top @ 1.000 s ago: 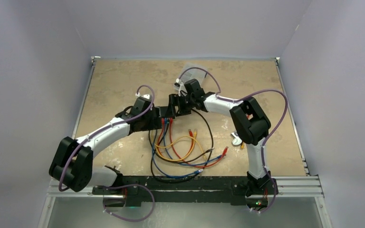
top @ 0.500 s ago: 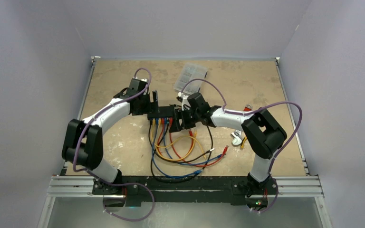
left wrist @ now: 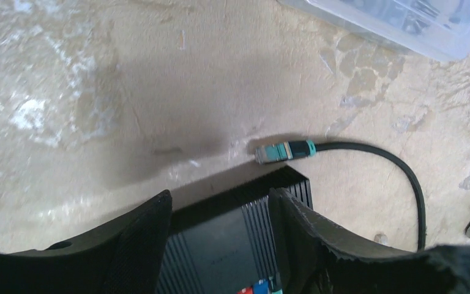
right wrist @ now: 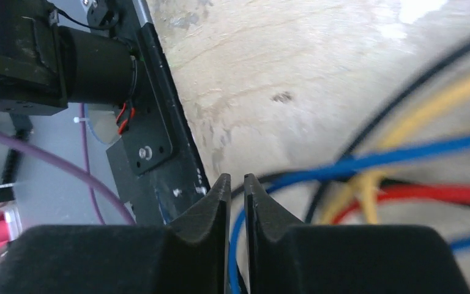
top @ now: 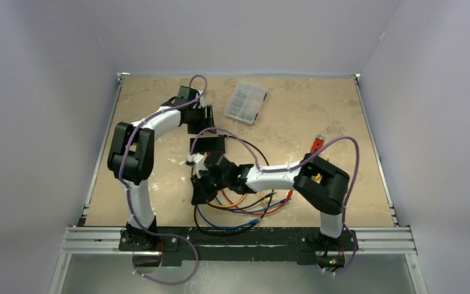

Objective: Pull the plug from the switch port
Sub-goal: Move the switch port to the center of the board.

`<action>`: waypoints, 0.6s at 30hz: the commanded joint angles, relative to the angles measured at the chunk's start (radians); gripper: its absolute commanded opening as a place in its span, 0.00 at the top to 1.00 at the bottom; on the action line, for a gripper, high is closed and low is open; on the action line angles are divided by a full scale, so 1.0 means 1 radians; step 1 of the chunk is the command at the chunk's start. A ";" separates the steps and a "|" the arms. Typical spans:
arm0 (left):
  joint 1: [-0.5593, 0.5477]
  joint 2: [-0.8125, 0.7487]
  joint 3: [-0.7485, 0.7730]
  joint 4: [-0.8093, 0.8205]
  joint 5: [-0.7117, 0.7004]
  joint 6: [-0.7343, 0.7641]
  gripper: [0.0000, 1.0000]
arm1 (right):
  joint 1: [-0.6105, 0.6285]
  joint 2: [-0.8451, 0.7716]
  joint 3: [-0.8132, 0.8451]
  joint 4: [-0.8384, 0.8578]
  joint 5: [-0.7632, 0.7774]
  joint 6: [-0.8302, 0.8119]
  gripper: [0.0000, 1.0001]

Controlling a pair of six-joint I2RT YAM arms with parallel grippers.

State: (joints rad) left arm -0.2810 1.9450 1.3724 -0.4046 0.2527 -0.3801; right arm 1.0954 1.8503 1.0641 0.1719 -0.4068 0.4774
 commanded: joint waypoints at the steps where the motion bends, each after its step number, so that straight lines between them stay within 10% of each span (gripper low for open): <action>1: 0.024 0.070 0.079 0.012 0.084 0.020 0.42 | 0.091 0.097 0.110 0.014 0.095 -0.046 0.86; 18: 0.069 0.052 -0.085 0.035 0.087 -0.020 0.57 | 0.093 0.202 0.140 -0.218 0.329 0.052 1.00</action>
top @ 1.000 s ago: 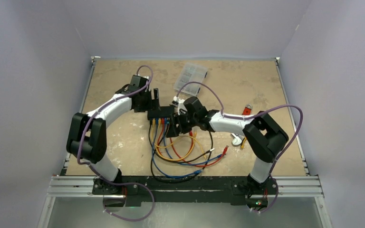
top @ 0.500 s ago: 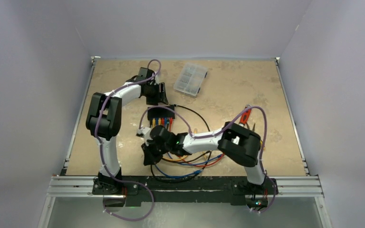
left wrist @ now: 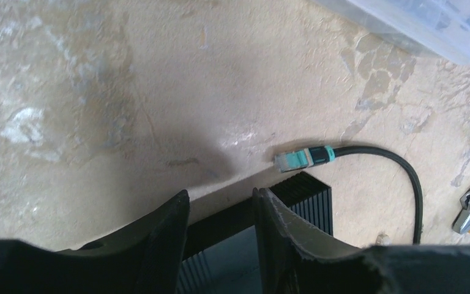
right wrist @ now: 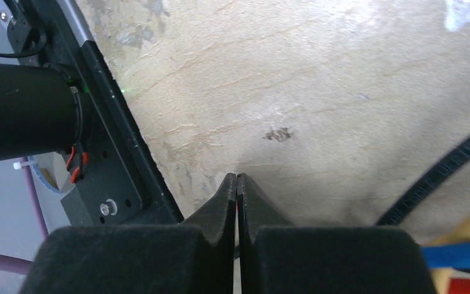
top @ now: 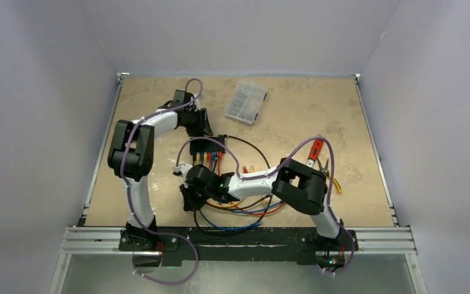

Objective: Pull the plug from the switch port
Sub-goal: Move the switch port to the center of the board.

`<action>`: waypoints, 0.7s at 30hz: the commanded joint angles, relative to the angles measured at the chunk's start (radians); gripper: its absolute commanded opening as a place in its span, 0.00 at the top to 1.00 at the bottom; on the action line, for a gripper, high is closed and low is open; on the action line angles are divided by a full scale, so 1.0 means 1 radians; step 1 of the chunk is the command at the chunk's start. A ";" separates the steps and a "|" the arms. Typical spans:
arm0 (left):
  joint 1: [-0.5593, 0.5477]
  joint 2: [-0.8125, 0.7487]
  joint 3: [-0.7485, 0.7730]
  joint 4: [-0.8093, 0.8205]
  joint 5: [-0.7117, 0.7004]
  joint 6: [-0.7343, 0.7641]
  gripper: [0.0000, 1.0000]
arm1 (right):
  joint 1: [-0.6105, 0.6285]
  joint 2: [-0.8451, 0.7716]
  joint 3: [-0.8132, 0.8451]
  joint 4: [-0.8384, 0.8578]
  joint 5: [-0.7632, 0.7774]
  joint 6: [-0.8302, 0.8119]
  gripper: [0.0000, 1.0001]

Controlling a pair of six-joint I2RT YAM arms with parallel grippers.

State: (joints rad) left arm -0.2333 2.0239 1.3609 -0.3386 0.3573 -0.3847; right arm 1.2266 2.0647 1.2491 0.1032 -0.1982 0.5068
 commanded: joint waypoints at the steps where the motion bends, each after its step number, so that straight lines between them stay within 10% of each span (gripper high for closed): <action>1: 0.024 -0.036 -0.096 -0.024 -0.019 -0.019 0.59 | -0.049 -0.025 -0.064 -0.152 0.125 0.031 1.00; 21: 0.025 -0.320 -0.420 0.085 -0.013 -0.146 0.72 | -0.337 -0.241 -0.231 -0.238 0.168 0.007 1.00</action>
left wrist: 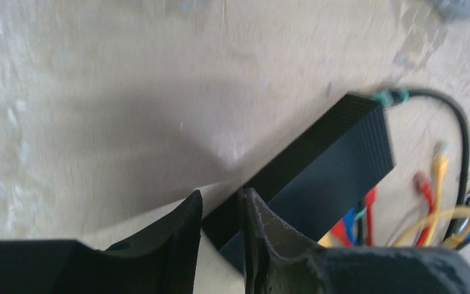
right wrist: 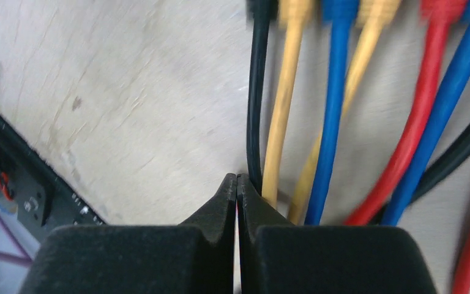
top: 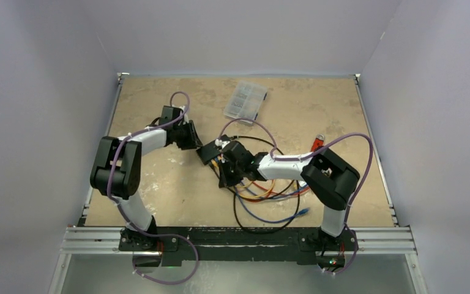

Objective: Pull the plug from the switch port
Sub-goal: Move the switch port to the center of the board.

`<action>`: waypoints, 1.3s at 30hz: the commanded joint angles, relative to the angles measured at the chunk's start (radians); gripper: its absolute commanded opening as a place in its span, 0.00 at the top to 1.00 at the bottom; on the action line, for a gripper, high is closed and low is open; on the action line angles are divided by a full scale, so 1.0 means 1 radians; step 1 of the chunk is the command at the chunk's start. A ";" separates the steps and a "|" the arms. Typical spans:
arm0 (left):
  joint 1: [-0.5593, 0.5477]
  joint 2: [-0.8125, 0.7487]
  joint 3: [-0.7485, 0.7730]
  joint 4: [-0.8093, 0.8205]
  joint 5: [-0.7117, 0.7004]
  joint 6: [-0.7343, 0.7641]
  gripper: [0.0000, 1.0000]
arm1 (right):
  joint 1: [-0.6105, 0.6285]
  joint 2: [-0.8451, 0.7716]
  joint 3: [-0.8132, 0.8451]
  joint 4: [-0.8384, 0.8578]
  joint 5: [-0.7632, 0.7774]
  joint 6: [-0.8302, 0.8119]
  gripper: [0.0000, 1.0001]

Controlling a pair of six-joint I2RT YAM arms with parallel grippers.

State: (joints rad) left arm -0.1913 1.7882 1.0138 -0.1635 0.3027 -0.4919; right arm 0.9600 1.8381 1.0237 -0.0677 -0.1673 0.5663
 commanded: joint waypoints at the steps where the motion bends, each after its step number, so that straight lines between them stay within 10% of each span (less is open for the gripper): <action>1: -0.017 -0.107 -0.091 -0.086 0.038 -0.047 0.72 | -0.079 -0.016 -0.001 -0.072 0.140 -0.053 1.00; 13: -0.059 -0.222 -0.188 -0.059 0.028 -0.063 0.69 | -0.125 -0.031 0.088 -0.105 0.129 -0.090 0.96; 30: -0.075 0.068 0.228 -0.119 0.078 0.044 0.50 | -0.344 -0.220 -0.056 -0.014 -0.012 -0.014 0.38; 39: -0.125 0.235 0.293 -0.098 0.083 0.046 0.50 | -0.417 -0.070 -0.034 0.050 -0.178 -0.023 0.27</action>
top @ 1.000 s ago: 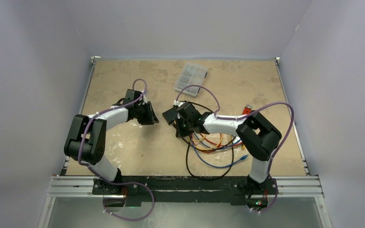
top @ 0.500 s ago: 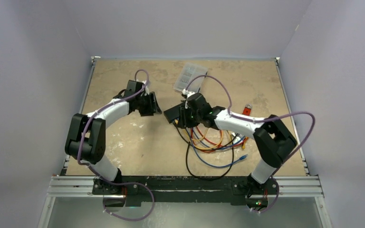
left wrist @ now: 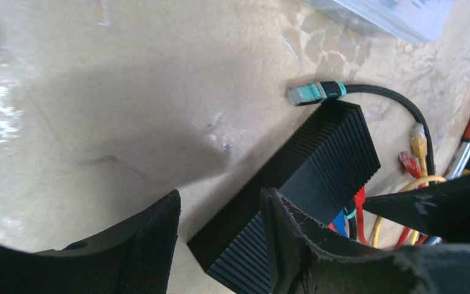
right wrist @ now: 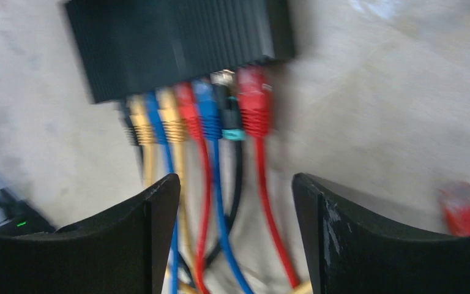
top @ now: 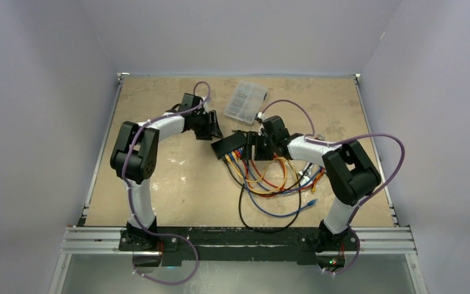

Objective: Pull the plug from the switch port
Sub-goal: Move the switch port to the center of the board.

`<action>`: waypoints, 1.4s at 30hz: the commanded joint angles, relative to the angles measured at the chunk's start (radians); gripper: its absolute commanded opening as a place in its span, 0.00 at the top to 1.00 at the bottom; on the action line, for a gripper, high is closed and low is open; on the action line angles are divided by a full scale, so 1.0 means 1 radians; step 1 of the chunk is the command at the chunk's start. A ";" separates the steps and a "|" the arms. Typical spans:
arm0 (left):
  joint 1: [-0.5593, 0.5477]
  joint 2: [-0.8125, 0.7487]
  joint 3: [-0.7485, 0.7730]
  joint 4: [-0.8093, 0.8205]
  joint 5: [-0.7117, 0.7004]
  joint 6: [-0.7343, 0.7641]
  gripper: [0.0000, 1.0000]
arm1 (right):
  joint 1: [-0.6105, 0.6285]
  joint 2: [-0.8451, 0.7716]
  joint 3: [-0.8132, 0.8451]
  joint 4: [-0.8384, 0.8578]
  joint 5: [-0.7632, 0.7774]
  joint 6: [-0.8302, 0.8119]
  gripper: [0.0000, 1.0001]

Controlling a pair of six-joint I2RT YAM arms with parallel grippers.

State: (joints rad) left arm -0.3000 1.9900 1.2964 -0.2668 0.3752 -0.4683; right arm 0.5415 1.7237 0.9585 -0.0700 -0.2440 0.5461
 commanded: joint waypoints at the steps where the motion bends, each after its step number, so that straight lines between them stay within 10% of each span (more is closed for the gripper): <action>1: -0.016 0.031 0.000 0.008 0.012 0.023 0.50 | 0.002 0.062 0.044 0.055 -0.115 -0.005 0.28; 42: -0.145 -0.664 -0.710 0.059 -0.154 -0.193 0.61 | 0.220 0.371 0.497 -0.007 -0.304 -0.098 0.44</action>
State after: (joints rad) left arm -0.4194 1.3437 0.5953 -0.1562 0.2001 -0.6357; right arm 0.7238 2.0930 1.4025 -0.1806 -0.5079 0.4618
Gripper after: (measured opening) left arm 0.379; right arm 0.568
